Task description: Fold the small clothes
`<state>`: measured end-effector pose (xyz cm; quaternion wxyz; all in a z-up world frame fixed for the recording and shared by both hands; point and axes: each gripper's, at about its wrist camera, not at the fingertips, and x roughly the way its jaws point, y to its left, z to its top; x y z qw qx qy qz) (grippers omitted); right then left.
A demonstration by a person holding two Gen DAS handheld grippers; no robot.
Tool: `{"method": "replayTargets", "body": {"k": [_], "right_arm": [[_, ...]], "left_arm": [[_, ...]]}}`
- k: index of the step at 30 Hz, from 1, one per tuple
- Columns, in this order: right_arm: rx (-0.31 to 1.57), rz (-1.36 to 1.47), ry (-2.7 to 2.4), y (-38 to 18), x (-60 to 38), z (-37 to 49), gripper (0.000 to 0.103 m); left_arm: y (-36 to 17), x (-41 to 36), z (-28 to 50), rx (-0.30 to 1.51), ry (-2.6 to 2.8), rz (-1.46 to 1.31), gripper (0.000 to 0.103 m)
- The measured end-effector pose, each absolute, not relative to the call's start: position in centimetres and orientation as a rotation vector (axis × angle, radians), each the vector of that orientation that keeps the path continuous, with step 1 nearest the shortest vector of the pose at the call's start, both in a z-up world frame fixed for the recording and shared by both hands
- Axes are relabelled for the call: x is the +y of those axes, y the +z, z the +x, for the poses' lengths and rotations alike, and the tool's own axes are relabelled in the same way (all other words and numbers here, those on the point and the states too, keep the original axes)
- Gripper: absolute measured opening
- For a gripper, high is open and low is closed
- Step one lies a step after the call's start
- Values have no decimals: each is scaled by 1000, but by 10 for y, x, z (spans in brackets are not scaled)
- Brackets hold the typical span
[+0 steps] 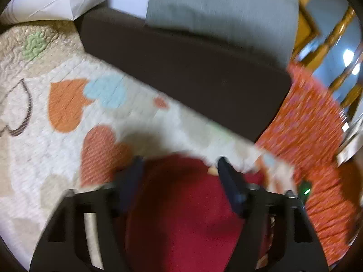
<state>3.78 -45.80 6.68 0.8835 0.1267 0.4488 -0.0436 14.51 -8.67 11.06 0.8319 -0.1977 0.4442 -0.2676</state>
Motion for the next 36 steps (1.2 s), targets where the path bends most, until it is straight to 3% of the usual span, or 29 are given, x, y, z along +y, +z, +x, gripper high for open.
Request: {"method": "replayTargets", "body": {"k": [9, 19, 31, 36], "right_arm": [[830, 243, -65, 105, -450, -3, 35], [899, 262, -228, 64, -481, 42, 36], [847, 237, -111, 100, -457, -33, 36], [937, 177, -61, 62, -430, -45, 36]], "left_arm": [[105, -113, 114, 988, -591, -239, 73], [28, -119, 159, 1097, -330, -121, 73], [53, -106, 126, 1068, -342, -116, 73], [68, -93, 80, 1077, -337, -101, 73]]}}
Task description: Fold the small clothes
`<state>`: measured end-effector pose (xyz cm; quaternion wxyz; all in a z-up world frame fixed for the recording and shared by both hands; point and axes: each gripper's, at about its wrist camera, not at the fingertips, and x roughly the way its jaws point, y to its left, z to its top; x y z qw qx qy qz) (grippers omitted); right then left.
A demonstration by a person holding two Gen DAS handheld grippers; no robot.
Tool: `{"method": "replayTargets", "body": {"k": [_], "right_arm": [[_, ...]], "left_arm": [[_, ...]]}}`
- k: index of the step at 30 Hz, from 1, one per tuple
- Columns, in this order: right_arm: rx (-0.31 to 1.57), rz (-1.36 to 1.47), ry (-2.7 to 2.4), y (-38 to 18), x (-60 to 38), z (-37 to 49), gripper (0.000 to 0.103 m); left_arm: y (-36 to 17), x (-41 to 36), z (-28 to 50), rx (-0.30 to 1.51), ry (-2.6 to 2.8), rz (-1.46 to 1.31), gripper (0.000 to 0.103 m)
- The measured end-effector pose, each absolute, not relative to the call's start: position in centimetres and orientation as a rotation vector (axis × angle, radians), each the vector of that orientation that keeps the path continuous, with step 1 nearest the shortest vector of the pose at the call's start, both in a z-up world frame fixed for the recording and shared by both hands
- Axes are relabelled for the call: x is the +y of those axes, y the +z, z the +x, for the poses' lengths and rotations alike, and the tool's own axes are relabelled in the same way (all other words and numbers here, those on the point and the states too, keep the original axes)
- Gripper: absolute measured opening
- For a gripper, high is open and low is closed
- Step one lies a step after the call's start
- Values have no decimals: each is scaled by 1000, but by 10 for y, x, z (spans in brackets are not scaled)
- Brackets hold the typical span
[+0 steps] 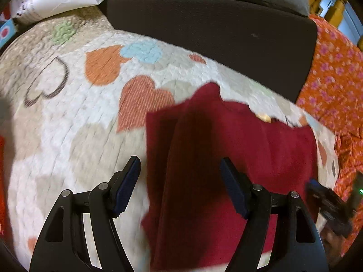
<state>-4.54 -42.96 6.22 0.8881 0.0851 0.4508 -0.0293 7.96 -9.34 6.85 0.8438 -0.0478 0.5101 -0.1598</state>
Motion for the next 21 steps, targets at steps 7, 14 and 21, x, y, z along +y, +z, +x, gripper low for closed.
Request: {"method": "replayTargets", "body": {"k": [7, 14, 21], "right_arm": [[893, 212, 6, 96, -399, -32, 37], [891, 213, 141, 95, -327, 26, 37], [908, 113, 190, 80, -252, 106, 33]], "left_arm": [[51, -63, 26, 1139, -295, -185, 73], [23, -48, 30, 1188, -264, -266, 73], [26, -52, 43, 1190, -276, -212, 73]]}}
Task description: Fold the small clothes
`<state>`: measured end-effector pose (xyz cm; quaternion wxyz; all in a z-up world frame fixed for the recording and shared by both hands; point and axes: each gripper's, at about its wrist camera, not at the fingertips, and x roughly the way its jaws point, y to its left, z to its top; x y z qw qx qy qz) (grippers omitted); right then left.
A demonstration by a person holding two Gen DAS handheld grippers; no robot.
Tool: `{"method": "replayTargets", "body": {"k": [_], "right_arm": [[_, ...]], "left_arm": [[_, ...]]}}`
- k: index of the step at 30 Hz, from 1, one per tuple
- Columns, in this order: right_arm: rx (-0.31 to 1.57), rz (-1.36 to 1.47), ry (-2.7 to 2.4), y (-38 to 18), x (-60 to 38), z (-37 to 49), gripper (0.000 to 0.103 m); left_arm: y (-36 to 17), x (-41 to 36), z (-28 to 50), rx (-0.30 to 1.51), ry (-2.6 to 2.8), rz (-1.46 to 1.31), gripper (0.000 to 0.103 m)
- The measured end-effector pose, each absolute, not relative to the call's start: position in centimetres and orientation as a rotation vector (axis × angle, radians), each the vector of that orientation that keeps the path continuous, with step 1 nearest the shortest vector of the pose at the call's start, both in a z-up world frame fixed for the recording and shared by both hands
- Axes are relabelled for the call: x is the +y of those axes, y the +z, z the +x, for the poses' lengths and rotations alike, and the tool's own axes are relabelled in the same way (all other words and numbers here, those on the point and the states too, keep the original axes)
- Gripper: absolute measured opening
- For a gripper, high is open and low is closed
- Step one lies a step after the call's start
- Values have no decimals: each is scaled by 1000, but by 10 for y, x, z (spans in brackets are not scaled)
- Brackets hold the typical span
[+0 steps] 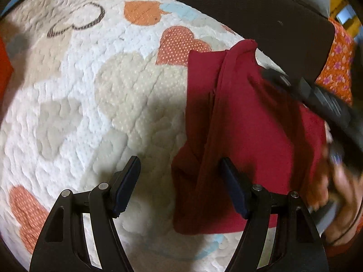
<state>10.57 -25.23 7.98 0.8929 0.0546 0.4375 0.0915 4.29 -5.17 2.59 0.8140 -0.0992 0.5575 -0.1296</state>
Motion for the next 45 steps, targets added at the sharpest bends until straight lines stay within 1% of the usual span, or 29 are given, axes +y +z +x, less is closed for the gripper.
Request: {"method": "replayTargets", "body": {"k": [5, 6, 11, 16, 20, 23, 25, 26, 29, 34, 39, 42, 45], "right_arm": [[984, 121, 160, 46, -233, 154, 31], [973, 119, 156, 44, -232, 157, 31], [976, 126, 178, 51, -237, 147, 31], [956, 198, 194, 68, -265, 95, 31], [909, 181, 124, 80, -298, 35, 31], [916, 143, 48, 72, -318, 17, 31], [998, 112, 6, 49, -326, 23, 31], [980, 106, 14, 46, -326, 24, 31], [966, 87, 11, 53, -321, 31, 31], [938, 173, 71, 67, -314, 47, 31], [985, 156, 75, 48, -297, 66, 32], [980, 188, 92, 57, -296, 65, 33], [975, 268, 173, 68, -289, 65, 39]], "left_arm": [[23, -51, 42, 1185, -275, -200, 73], [23, -52, 43, 1177, -273, -190, 73], [24, -58, 43, 1165, -264, -160, 73], [29, -62, 45, 1144, -270, -142, 73], [43, -56, 45, 1079, -276, -167, 73], [40, -58, 49, 1079, -263, -152, 73], [32, -62, 52, 1107, -258, -143, 73], [30, -65, 53, 1119, -258, -139, 73], [26, -66, 51, 1130, -259, -135, 73], [29, -64, 49, 1114, -268, -152, 73], [29, -60, 56, 1117, -288, -200, 73], [29, -59, 57, 1126, -291, -208, 73], [29, -57, 58, 1126, -272, -198, 73]]}}
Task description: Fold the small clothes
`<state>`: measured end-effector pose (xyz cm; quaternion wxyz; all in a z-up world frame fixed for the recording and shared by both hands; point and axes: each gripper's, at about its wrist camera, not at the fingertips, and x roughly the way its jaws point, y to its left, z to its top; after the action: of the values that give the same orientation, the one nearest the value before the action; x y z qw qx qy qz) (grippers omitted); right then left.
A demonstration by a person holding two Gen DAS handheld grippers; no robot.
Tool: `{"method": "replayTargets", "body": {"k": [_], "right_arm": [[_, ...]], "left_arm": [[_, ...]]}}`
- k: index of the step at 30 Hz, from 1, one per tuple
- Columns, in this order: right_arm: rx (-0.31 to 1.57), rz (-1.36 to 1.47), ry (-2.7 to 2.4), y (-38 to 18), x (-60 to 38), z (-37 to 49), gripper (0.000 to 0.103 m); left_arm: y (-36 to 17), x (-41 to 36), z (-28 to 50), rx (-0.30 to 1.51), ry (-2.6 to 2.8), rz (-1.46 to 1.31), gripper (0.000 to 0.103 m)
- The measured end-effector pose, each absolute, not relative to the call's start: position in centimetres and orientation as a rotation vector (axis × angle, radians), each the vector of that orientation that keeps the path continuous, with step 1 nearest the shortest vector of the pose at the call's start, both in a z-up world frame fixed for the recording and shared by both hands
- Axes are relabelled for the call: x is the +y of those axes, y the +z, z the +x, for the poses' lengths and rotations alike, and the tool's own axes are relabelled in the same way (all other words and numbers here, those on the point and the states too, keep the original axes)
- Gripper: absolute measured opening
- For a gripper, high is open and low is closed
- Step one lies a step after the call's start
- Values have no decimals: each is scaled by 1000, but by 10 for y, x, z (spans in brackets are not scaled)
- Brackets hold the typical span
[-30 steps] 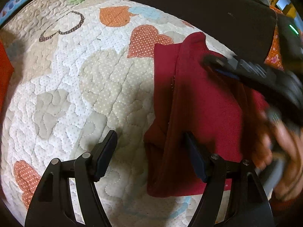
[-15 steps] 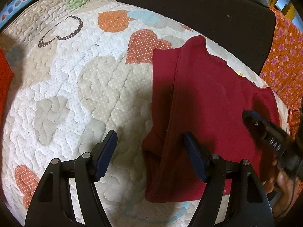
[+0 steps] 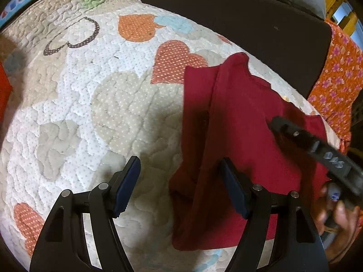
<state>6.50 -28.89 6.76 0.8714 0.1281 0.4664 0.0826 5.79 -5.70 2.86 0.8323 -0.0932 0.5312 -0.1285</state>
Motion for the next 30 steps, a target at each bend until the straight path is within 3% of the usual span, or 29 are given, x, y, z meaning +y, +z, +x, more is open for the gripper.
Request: {"method": "replayTargets", "body": {"k": [8, 16, 18, 21, 22, 25, 27, 30], "right_arm": [[1007, 285, 235, 66, -253, 91, 46], [1094, 82, 222, 60, -192, 138, 51], [1117, 26, 212, 51, -179, 145, 66], [1140, -93, 182, 38, -165, 155, 71], [1115, -157, 174, 35, -160, 155, 70], [1045, -180, 178, 38, -168, 143, 48], [1017, -90, 210, 46, -188, 135, 22], [977, 119, 253, 64, -222, 120, 14]], "left_arm": [[23, -48, 56, 1175, -305, -253, 73], [23, -39, 50, 1194, -320, -252, 73], [25, -37, 48, 1191, -317, -247, 73], [25, -36, 47, 1189, -313, -243, 73], [25, -36, 47, 1192, -314, -246, 73], [25, -37, 51, 1202, -316, -270, 73], [29, -41, 51, 1194, -337, -278, 73], [37, -51, 53, 1172, -393, -274, 73]]}}
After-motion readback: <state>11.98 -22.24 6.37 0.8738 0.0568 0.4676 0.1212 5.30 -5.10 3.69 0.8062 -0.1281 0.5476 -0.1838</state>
